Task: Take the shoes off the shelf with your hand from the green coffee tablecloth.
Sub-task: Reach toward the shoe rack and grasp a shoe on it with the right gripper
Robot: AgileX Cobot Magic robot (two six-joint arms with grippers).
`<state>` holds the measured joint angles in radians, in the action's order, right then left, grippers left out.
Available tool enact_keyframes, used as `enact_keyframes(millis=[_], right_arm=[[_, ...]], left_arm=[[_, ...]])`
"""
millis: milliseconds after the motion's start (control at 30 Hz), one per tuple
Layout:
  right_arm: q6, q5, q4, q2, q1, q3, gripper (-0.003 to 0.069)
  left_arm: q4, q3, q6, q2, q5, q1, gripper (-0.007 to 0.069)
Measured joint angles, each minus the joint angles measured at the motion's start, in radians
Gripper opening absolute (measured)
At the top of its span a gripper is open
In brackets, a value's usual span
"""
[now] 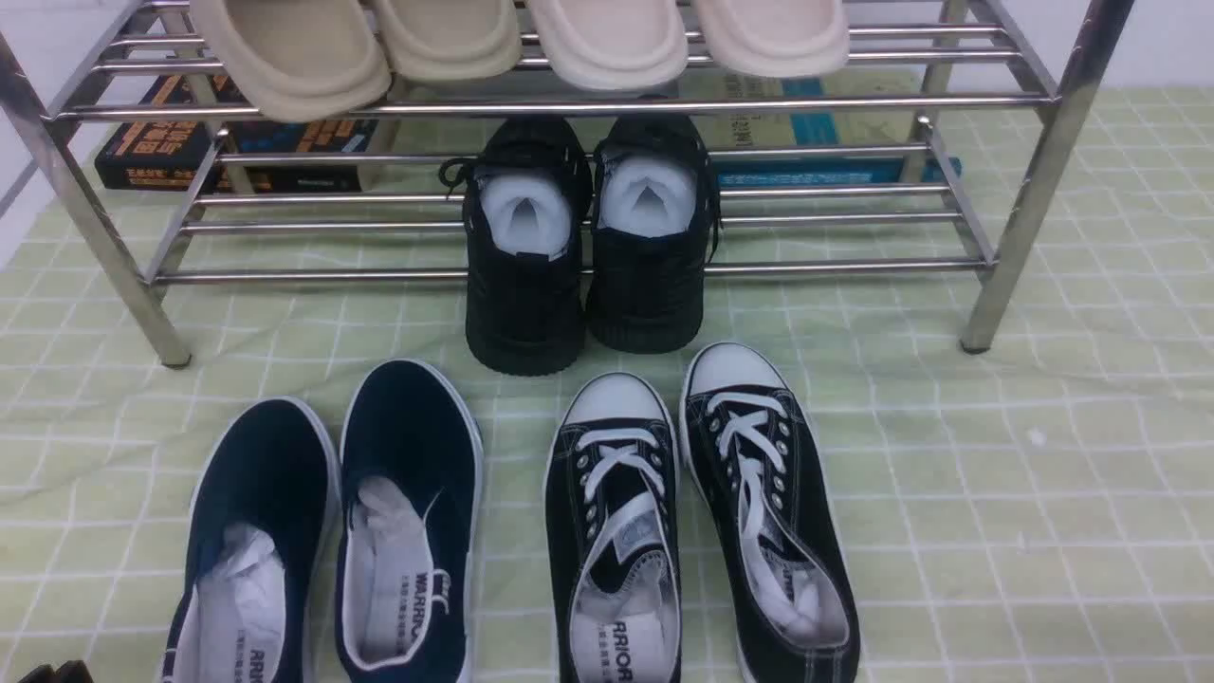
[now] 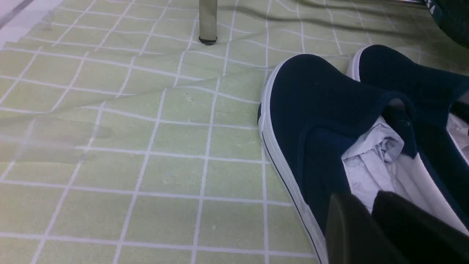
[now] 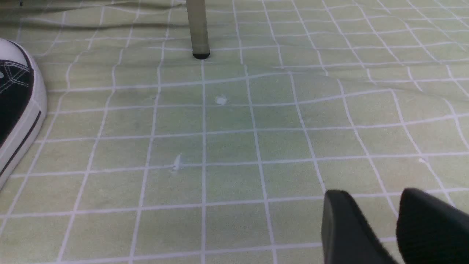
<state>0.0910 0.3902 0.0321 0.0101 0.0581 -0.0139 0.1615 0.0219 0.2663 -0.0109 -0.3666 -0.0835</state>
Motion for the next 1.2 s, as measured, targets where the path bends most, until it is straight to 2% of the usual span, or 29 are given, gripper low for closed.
enact_keyframes(millis=[1033, 1100, 1167, 1200], right_arm=[[0.0, 0.0, 0.022, 0.0, 0.0, 0.0, 0.024], [0.03, -0.009, -0.013, 0.0, 0.0, 0.0, 0.024], [0.141, -0.019, -0.147, 0.0, 0.0, -0.001, 0.024], [0.211, -0.025, -0.267, 0.0, 0.0, -0.003, 0.024]], left_arm=[[0.0, 0.0, 0.0, 0.0, 0.0, 0.0, 0.0146], [0.0, 0.0, 0.0, 0.0, 0.0, 0.0, 0.0146], [0.0, 0.0, 0.0, 0.0, 0.0, 0.0, 0.0146], [0.0, 0.0, 0.0, 0.0, 0.0, 0.0, 0.0148]])
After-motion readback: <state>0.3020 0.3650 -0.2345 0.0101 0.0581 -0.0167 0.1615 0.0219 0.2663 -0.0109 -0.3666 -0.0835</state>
